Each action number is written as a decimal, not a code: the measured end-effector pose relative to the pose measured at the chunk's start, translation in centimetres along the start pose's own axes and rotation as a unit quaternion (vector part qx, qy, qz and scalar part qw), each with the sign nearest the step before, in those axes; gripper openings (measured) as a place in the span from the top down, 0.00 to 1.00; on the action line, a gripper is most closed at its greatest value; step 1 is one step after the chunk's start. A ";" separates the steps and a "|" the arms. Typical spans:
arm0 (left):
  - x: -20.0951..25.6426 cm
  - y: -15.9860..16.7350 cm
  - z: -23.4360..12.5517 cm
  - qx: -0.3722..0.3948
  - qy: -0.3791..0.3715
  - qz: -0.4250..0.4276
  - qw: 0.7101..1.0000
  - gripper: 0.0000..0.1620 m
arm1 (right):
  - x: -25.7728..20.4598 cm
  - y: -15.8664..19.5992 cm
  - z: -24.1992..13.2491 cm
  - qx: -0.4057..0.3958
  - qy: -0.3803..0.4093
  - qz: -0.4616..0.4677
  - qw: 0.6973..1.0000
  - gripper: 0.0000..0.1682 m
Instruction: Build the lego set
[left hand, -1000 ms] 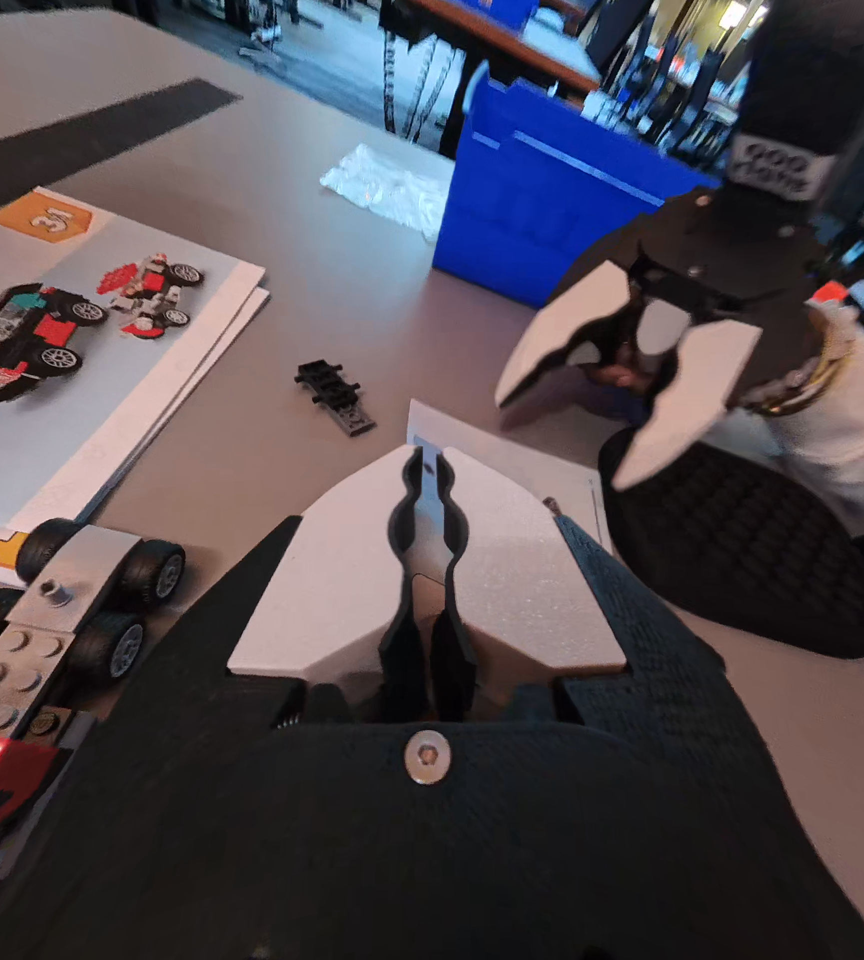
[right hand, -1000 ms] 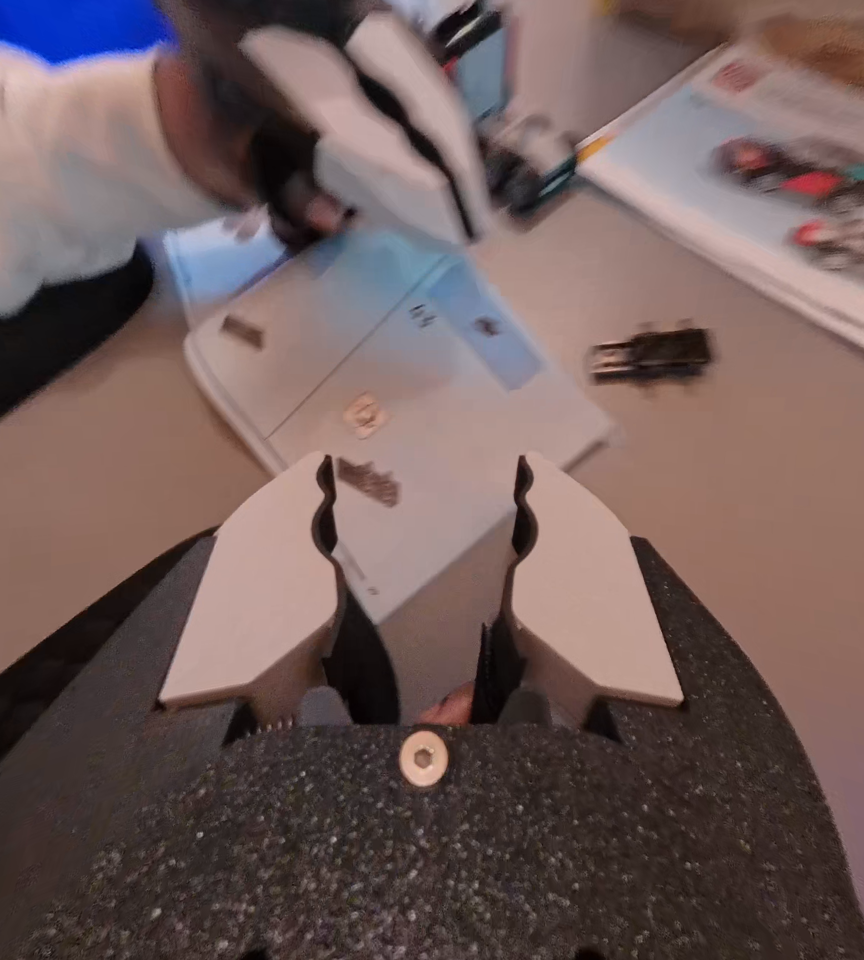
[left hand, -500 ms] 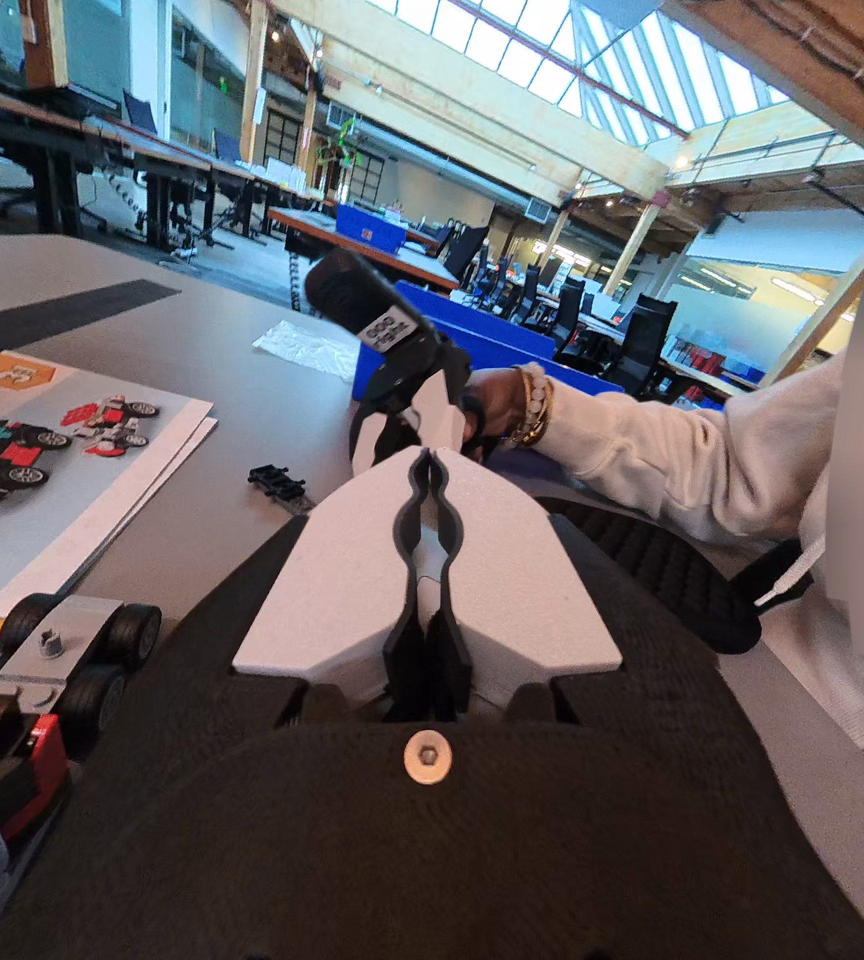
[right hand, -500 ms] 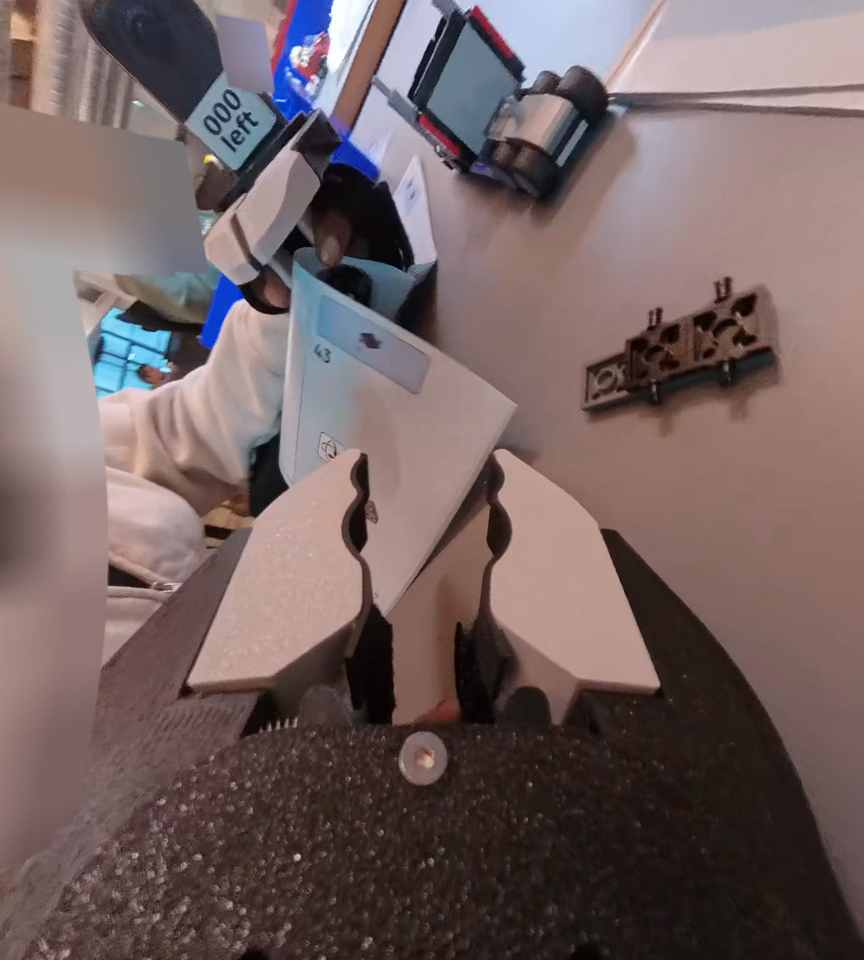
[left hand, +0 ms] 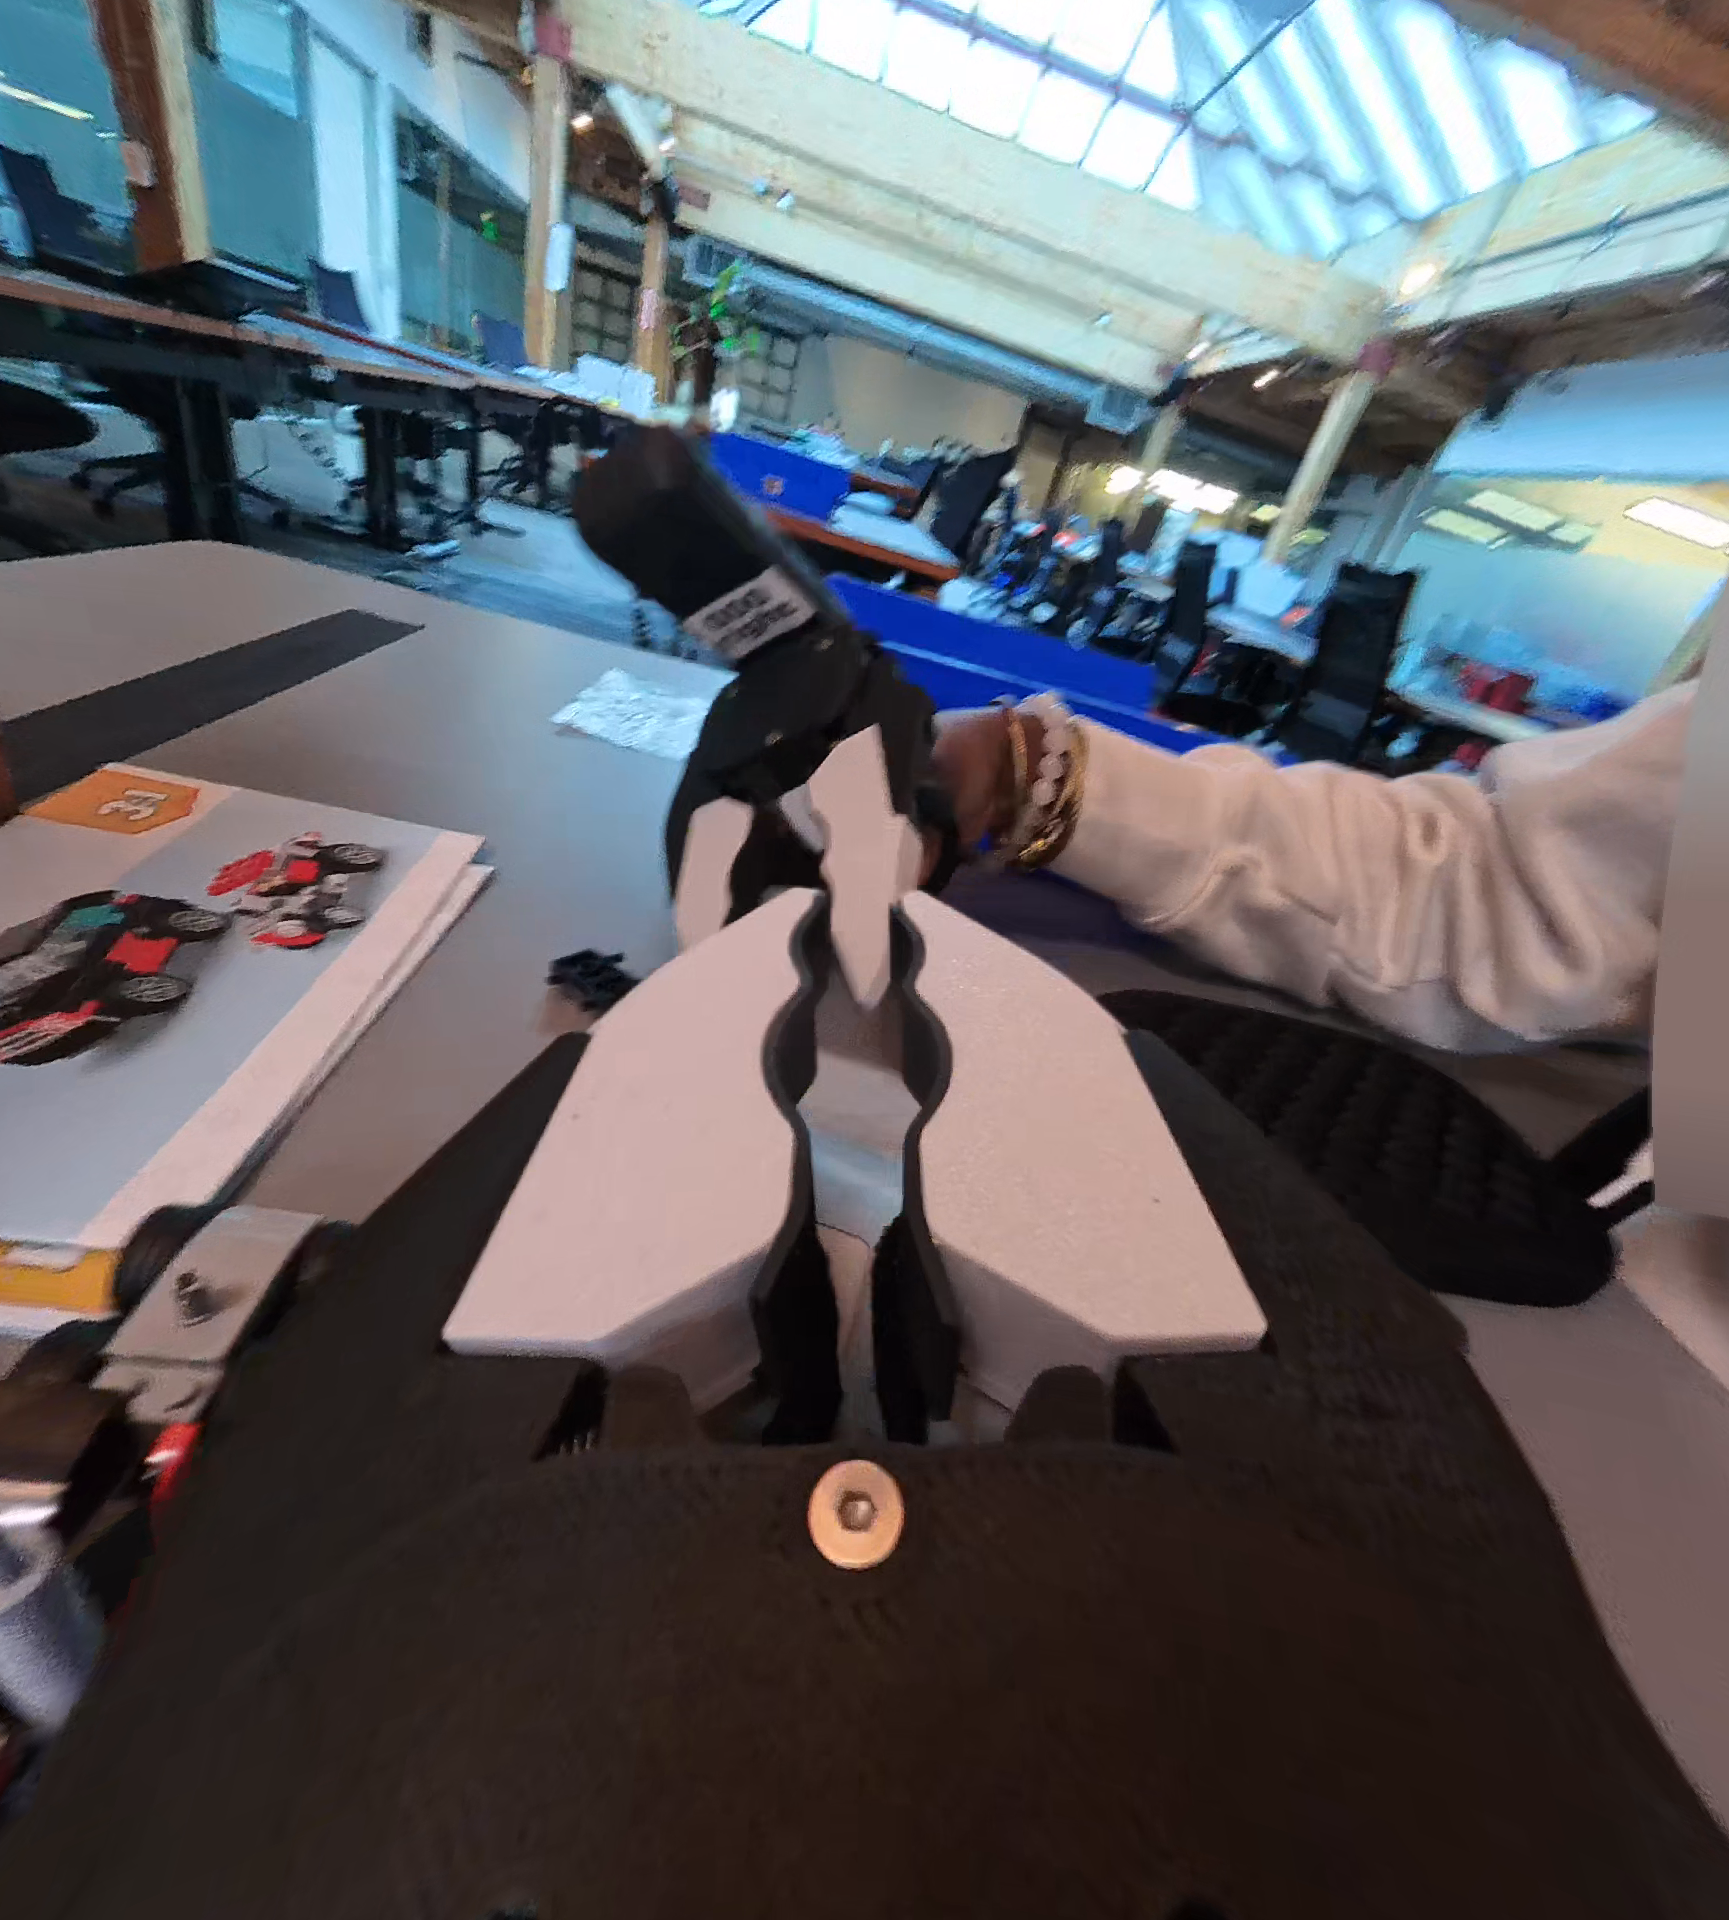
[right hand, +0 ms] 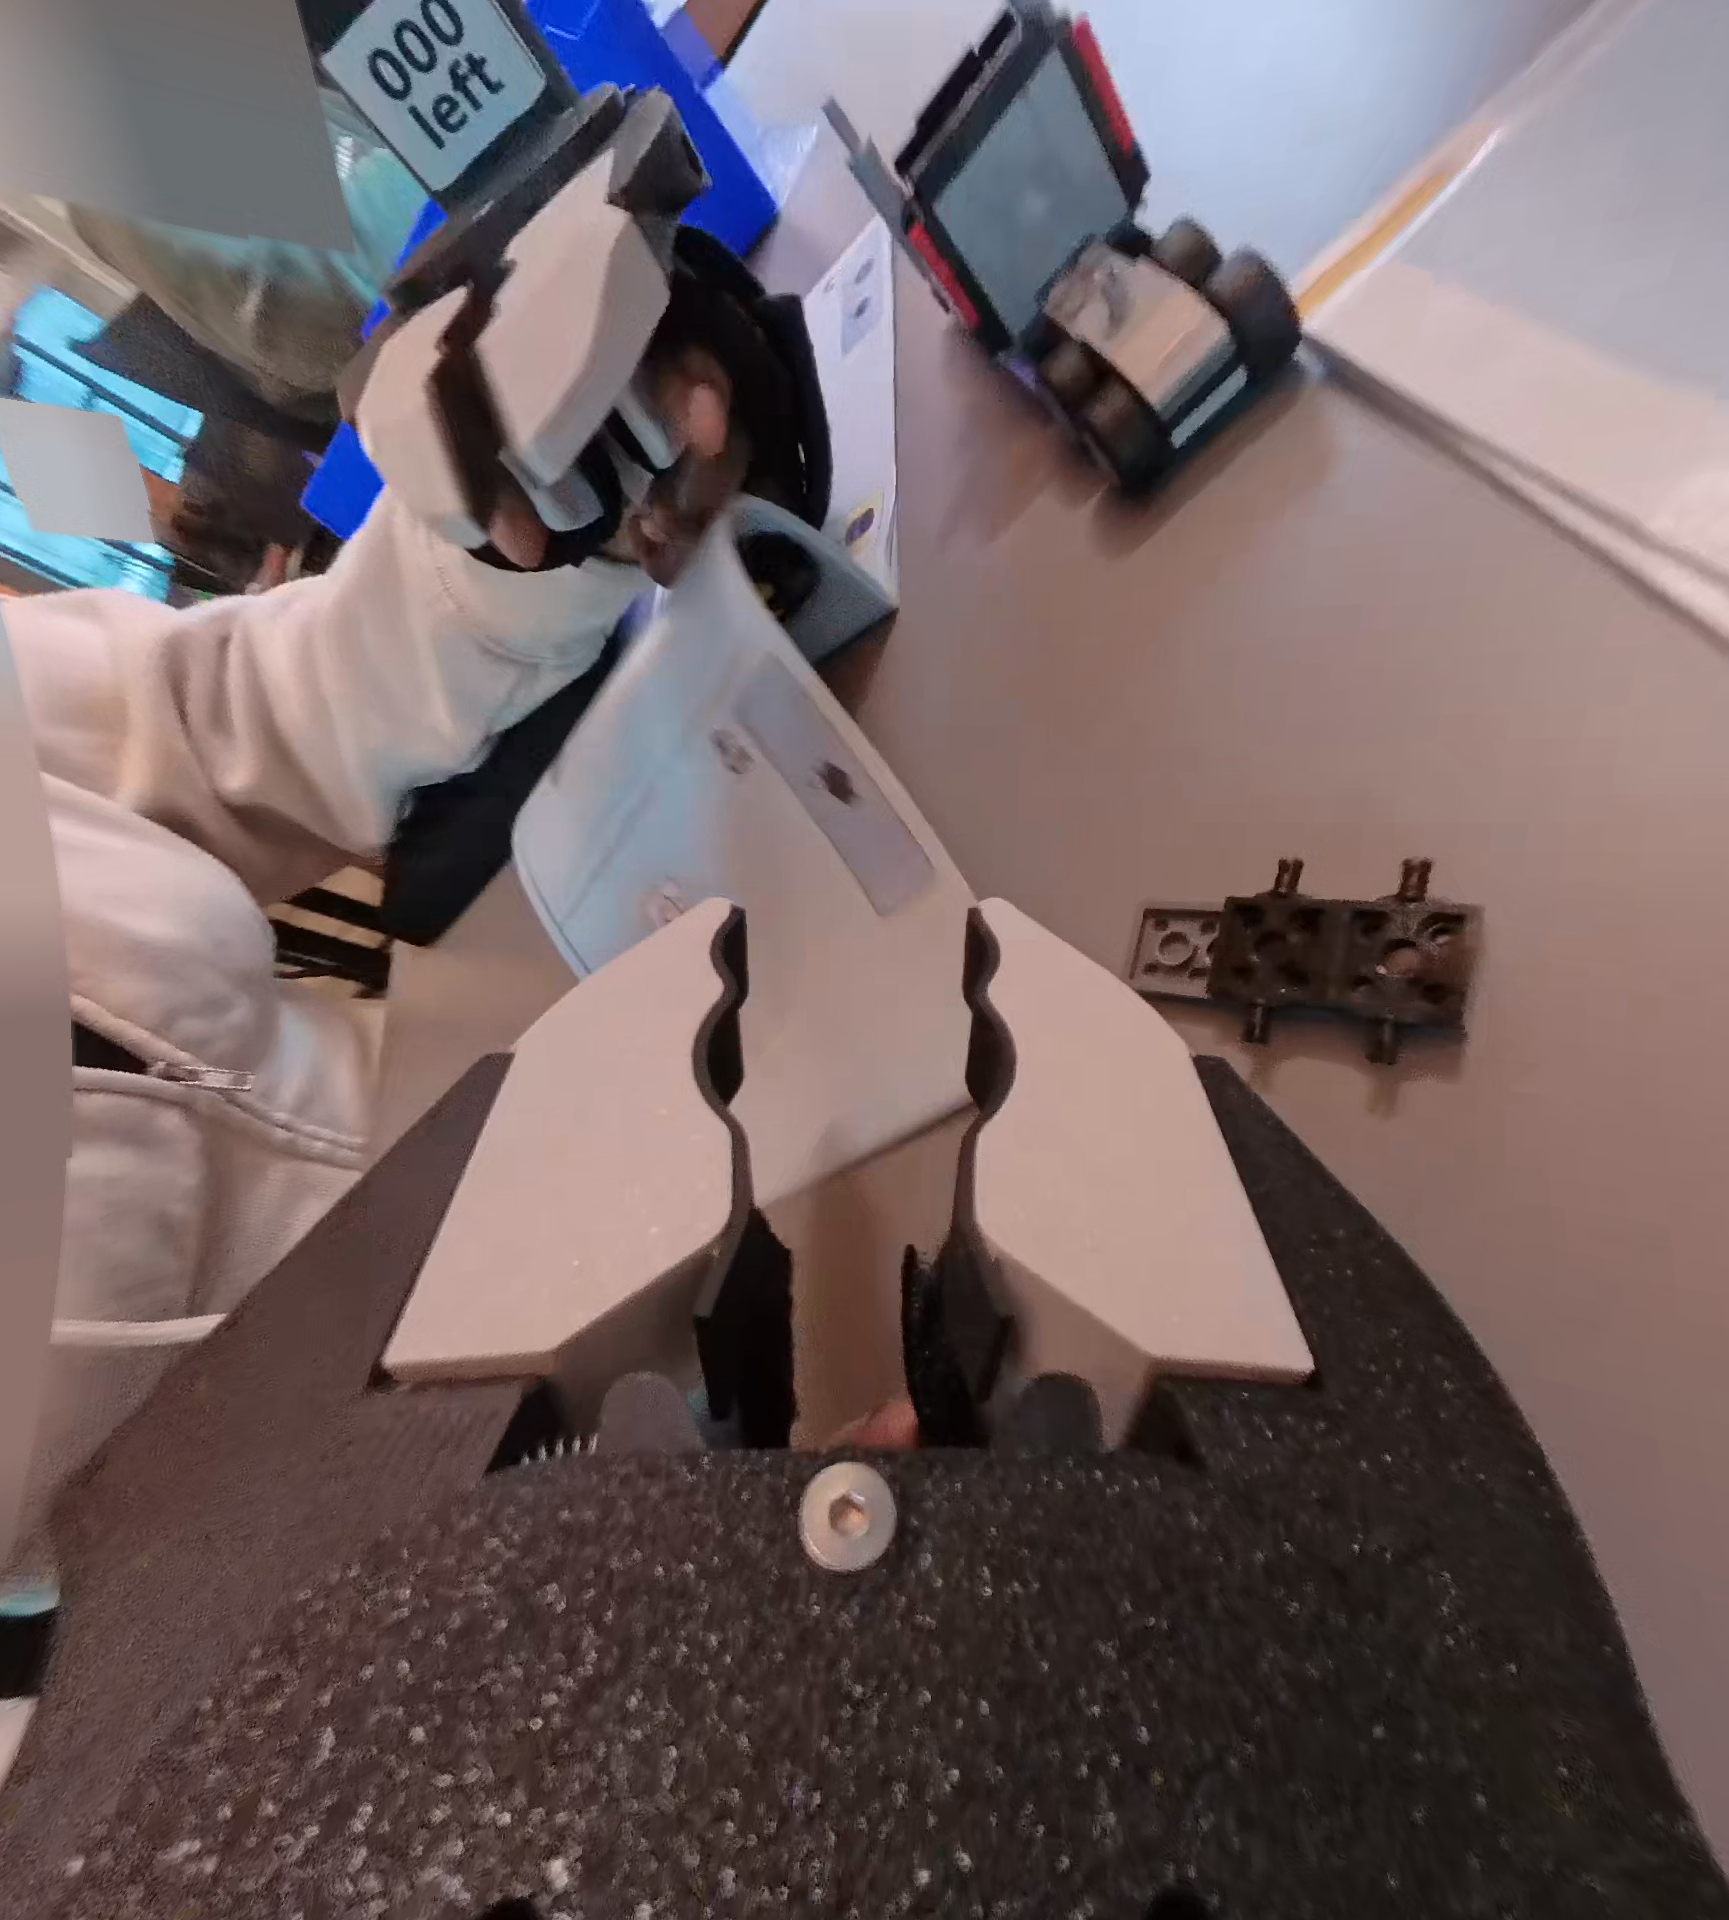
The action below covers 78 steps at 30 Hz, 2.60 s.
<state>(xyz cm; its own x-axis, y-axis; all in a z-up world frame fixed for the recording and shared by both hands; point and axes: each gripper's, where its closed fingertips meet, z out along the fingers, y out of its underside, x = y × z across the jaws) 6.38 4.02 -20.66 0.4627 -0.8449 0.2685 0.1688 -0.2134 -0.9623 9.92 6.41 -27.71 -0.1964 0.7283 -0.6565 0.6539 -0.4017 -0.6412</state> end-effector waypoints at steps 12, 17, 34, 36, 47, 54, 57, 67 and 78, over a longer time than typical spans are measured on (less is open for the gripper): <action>-1.1 7.4 -3.3 -0.351 -0.270 0.100 0.891 0.87 | -2.2 5.8 -2.6 -0.081 0.222 -0.190 0.953 0.63; -2.4 9.4 -4.0 -0.430 -0.299 0.103 0.846 0.89 | -3.4 7.2 -0.9 -0.066 0.197 -0.194 0.959 0.59; -1.6 10.0 -3.2 -0.402 -0.241 0.053 0.882 1.00 | -3.2 6.1 2.5 -0.119 0.222 -0.206 0.946 0.52; -1.6 10.0 -3.2 -0.388 -0.236 0.039 0.890 1.00 | -2.9 5.8 2.6 -0.110 0.225 -0.203 0.947 0.56; -1.6 10.0 -3.2 -0.378 -0.228 0.038 0.896 1.00 | -3.7 4.5 4.2 -0.073 0.174 -0.169 0.967 0.54; -1.5 10.0 -3.2 -0.374 -0.229 0.041 0.898 1.00 | -3.9 3.4 6.0 -0.067 0.163 -0.188 0.966 0.53; -1.5 10.0 -3.2 -0.368 -0.225 0.033 0.901 1.00 | -4.1 2.7 6.5 -0.058 0.156 -0.193 0.967 0.53; -1.5 10.0 -3.1 -0.357 -0.217 0.022 0.908 1.00 | -4.7 1.5 6.8 -0.039 0.120 -0.205 0.971 0.63; -1.6 10.0 -3.2 -0.354 -0.214 0.018 0.910 1.00 | -4.5 1.3 7.1 -0.042 0.124 -0.212 0.969 0.65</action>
<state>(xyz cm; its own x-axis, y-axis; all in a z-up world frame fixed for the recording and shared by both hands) 4.60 1.67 -30.80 0.7786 -0.6221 0.0825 -0.3870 -0.5795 -0.7172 6.45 -1.33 -28.37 -0.2852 0.9329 -0.2198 0.6125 0.0010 -0.7905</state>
